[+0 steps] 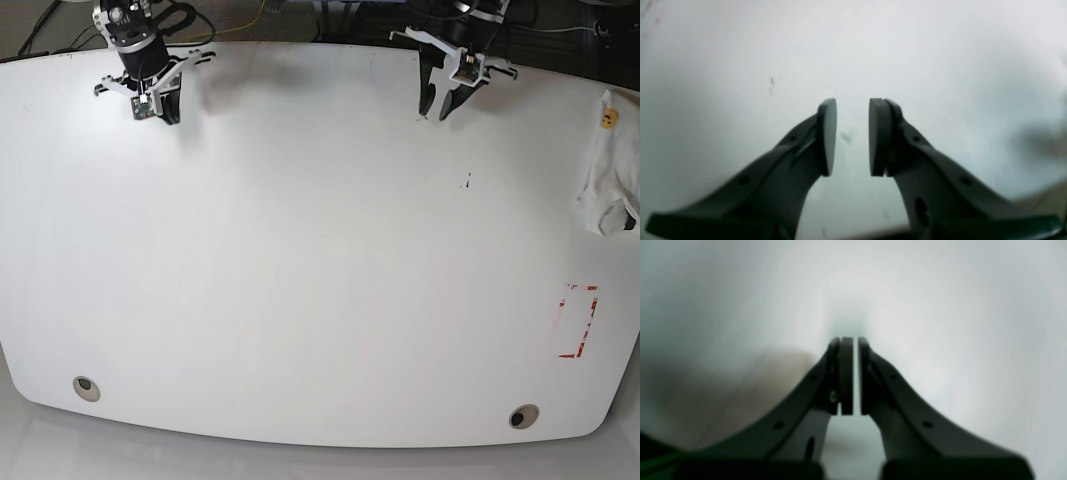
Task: Layout the t-shirt on the table in an organized manner, then fold the t-shirt properly
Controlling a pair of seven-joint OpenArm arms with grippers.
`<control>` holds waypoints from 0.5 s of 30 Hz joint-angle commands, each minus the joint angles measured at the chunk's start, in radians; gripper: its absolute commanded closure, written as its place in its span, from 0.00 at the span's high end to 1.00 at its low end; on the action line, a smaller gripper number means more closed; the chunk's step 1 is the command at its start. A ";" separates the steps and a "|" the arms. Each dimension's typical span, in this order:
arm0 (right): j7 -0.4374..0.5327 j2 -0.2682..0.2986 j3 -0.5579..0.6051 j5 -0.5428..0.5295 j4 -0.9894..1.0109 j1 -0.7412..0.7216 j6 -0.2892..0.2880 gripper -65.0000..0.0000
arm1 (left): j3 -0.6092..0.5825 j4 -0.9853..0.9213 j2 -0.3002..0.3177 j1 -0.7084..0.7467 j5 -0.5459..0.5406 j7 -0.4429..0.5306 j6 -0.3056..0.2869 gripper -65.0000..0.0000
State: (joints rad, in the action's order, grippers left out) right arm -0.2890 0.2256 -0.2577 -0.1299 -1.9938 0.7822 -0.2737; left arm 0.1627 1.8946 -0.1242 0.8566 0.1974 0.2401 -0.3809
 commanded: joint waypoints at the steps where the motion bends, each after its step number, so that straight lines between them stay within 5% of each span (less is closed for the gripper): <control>1: 0.070 -0.012 -0.009 -0.003 -0.023 0.084 -0.003 0.03 | -0.001 0.026 -0.002 0.065 -0.016 0.034 0.004 0.23; 15: 0.141 -0.082 0.010 -0.003 -0.023 0.363 -0.003 0.03 | 0.070 0.026 -0.002 0.263 -0.016 0.032 0.004 0.23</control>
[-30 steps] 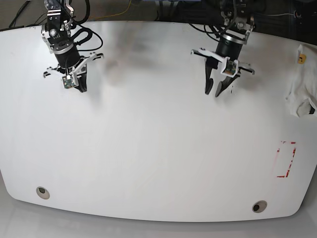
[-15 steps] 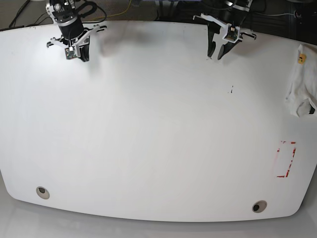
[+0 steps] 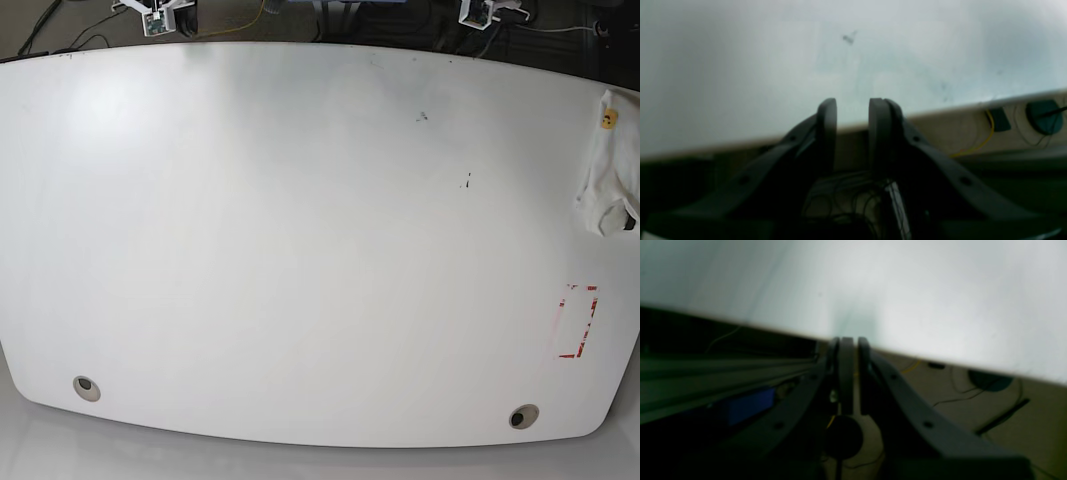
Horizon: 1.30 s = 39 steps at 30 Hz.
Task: Layout the t-shirt on the table in an organized manner, then fold the t-shirt properly
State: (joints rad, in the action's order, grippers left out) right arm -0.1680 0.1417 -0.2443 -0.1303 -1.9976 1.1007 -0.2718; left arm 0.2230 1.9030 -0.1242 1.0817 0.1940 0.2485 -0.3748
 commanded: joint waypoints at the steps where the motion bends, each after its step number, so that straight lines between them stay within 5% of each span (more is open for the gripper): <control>1: 0.020 0.000 -0.003 -0.002 -0.019 0.060 -0.005 0.03 | 0.016 0.014 -0.002 0.045 -0.012 0.021 -0.002 0.23; 18: 0.017 -0.027 0.152 0.004 0.119 0.186 -0.001 0.03 | 0.023 -0.136 0.002 0.127 -0.011 -0.062 -0.002 0.23; 39: 0.022 -0.029 0.233 -0.001 0.607 -0.120 -0.001 0.03 | 0.037 -0.702 0.088 -0.205 -0.004 -0.062 -0.002 0.23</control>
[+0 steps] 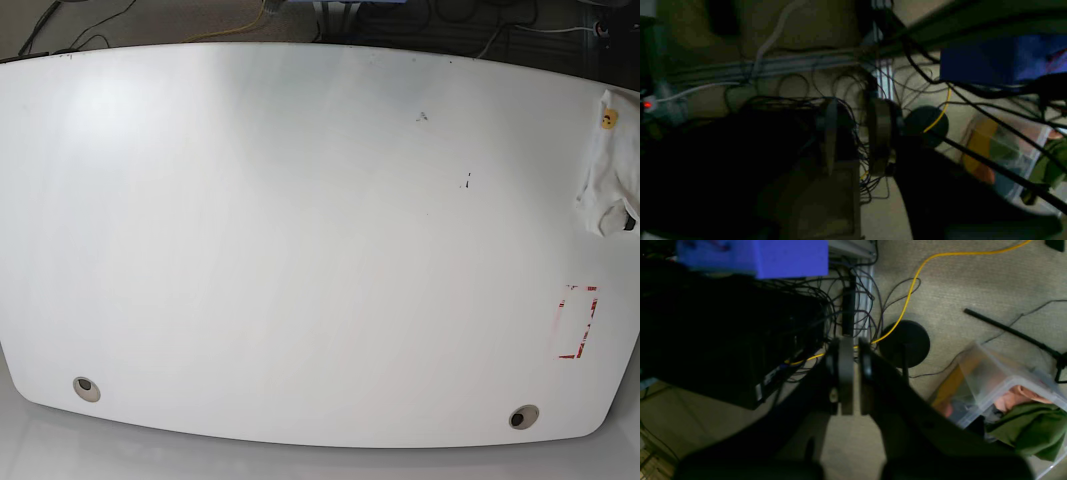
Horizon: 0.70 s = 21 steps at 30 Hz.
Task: Layout the t-shirt on the table in an organized manner, then fold the t-shirt properly
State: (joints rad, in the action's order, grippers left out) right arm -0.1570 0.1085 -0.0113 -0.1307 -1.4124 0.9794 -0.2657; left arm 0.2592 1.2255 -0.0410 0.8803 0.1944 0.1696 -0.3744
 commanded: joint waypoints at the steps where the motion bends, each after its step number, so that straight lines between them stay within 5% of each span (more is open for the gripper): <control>1: 0.010 0.004 0.000 -0.001 0.038 -0.012 -0.007 0.03 | -0.001 -0.043 0.005 -0.014 -0.005 0.017 -0.002 0.23; 10: 0.010 0.009 0.000 0.006 0.219 -0.153 -0.010 0.03 | -0.002 -0.237 0.042 -0.152 -0.003 0.018 0.002 0.23; 21: 0.010 0.013 0.001 0.009 0.427 -0.314 -0.011 0.03 | -0.008 -0.482 0.086 -0.324 -0.003 0.018 0.081 0.23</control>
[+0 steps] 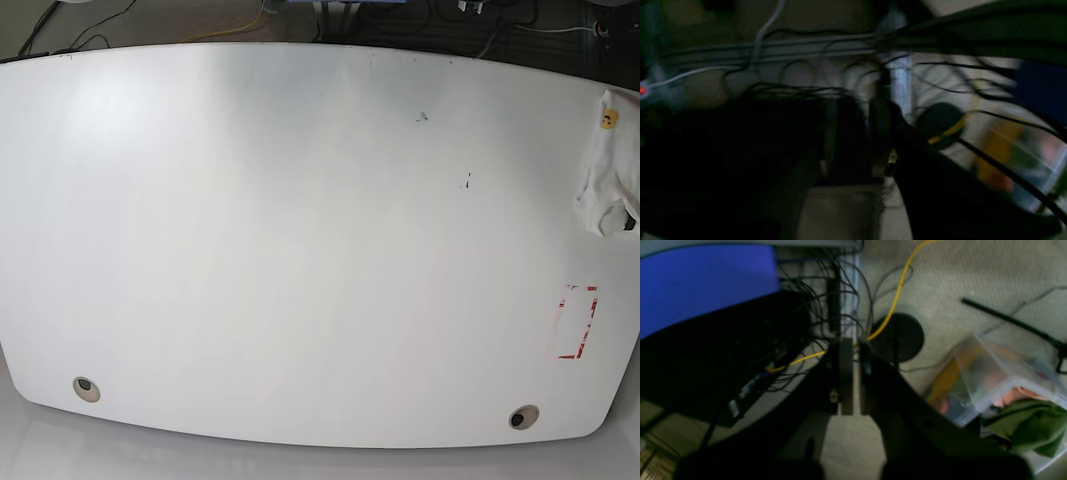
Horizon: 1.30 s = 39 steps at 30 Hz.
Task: Layout the t-shirt on the table in an organized manner, then fold the t-shirt properly
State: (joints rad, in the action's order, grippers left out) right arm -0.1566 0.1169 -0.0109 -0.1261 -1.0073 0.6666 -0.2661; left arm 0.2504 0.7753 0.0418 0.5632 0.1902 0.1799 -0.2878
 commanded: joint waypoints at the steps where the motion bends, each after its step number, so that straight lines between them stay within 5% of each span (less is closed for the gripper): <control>1: 0.010 0.005 0.001 0.004 0.035 -0.011 -0.011 0.03 | 0.000 -0.050 0.007 -0.016 0.001 0.008 -0.006 0.23; 18: 0.012 0.000 -0.001 0.101 0.287 -0.226 -0.011 0.03 | -0.055 -0.343 0.022 -0.220 0.002 0.008 0.000 0.23; 25: 0.012 0.004 0.001 0.101 0.385 -0.307 -0.011 0.03 | -0.061 -0.488 0.022 -0.311 0.002 0.010 0.123 0.23; 33: 0.012 0.002 0.001 0.101 0.445 -0.353 -0.009 0.03 | -0.128 -0.617 0.020 -0.409 -0.001 0.010 0.144 0.23; 39: 0.012 0.002 0.001 0.101 0.512 -0.399 -0.009 0.03 | -0.139 -0.696 0.019 -0.450 -0.001 0.010 0.249 0.23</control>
State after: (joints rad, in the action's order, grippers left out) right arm -0.1505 0.1131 -0.0090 -0.0257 -0.5053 0.2760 -0.2699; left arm 0.1127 0.0910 0.0521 0.1036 0.1902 0.1848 -0.0666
